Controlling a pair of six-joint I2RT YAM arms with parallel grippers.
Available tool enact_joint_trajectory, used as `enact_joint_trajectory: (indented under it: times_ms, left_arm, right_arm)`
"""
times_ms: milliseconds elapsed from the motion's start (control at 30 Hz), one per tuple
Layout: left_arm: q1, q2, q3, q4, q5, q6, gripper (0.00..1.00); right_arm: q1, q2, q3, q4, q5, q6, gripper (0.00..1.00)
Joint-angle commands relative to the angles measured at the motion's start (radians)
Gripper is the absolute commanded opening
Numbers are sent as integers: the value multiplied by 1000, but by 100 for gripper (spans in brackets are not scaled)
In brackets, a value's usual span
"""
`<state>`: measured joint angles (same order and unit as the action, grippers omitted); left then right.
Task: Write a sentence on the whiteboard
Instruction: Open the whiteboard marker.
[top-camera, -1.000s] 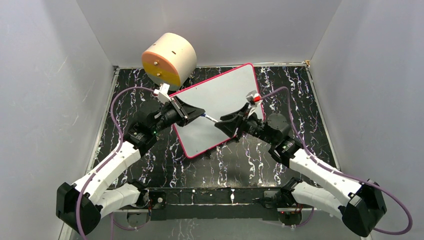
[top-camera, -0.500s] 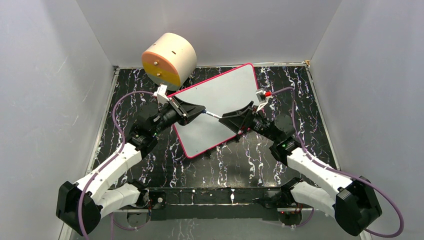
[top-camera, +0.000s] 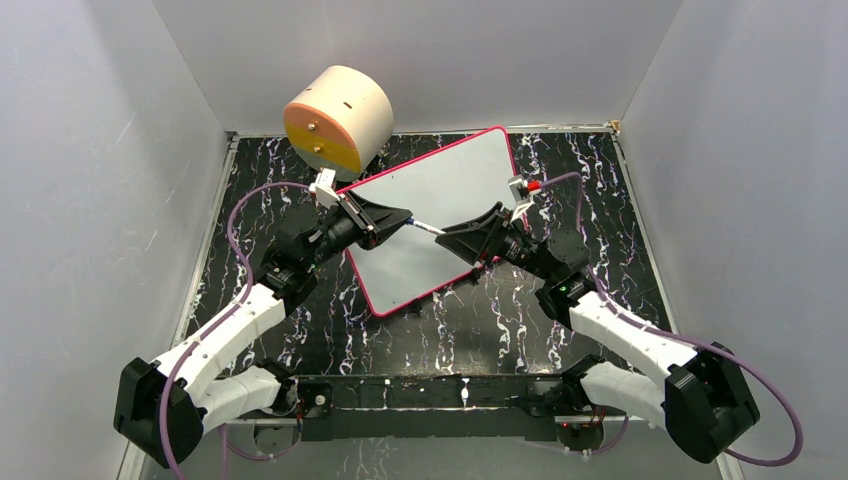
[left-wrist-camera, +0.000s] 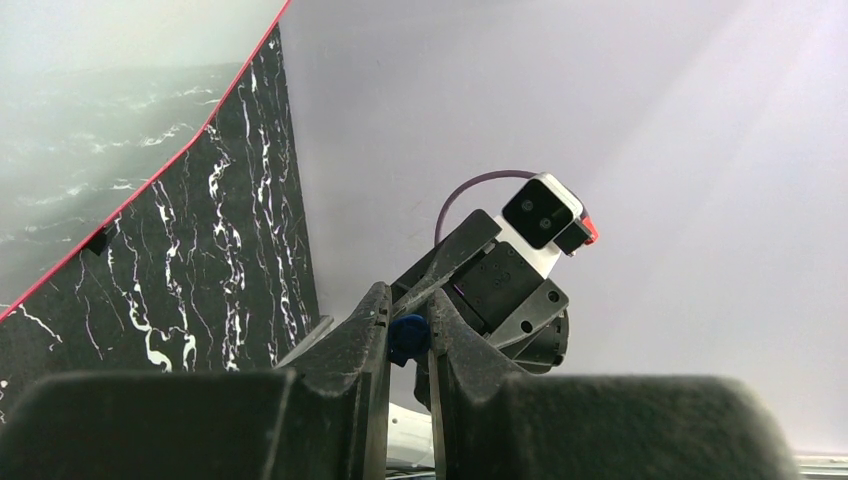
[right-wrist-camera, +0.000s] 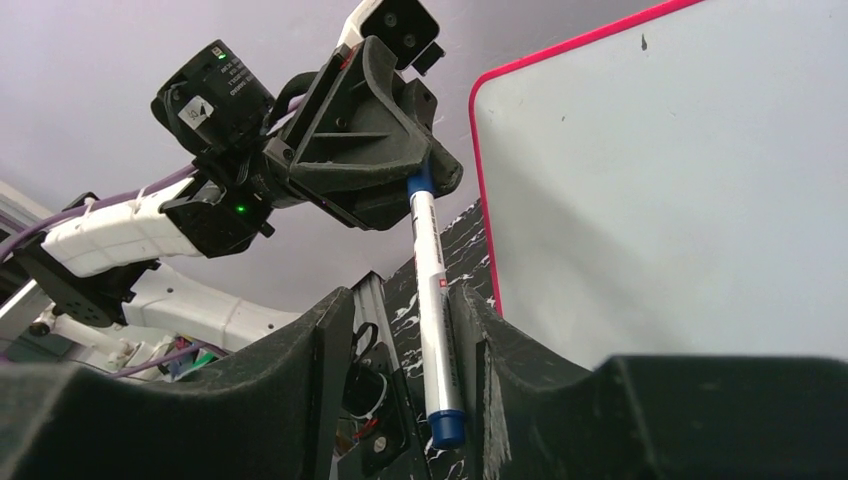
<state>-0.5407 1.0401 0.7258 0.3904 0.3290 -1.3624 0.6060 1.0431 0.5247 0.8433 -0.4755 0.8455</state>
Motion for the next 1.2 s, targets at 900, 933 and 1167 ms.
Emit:
enact_joint_trajectory:
  times_ms: [900,933,1167]
  left_arm:
    - [-7,10,18,45,28,-2,0]
    - [-8,11,20,47,29,-3,0]
    - [-12,18,19,56,32,-9,0]
  right_arm:
    - [-1,29,47,137,-30,35,37]
    - [-1,30,49,138,-31,35,37]
    - [-1,33,45,143,-27,37,34]
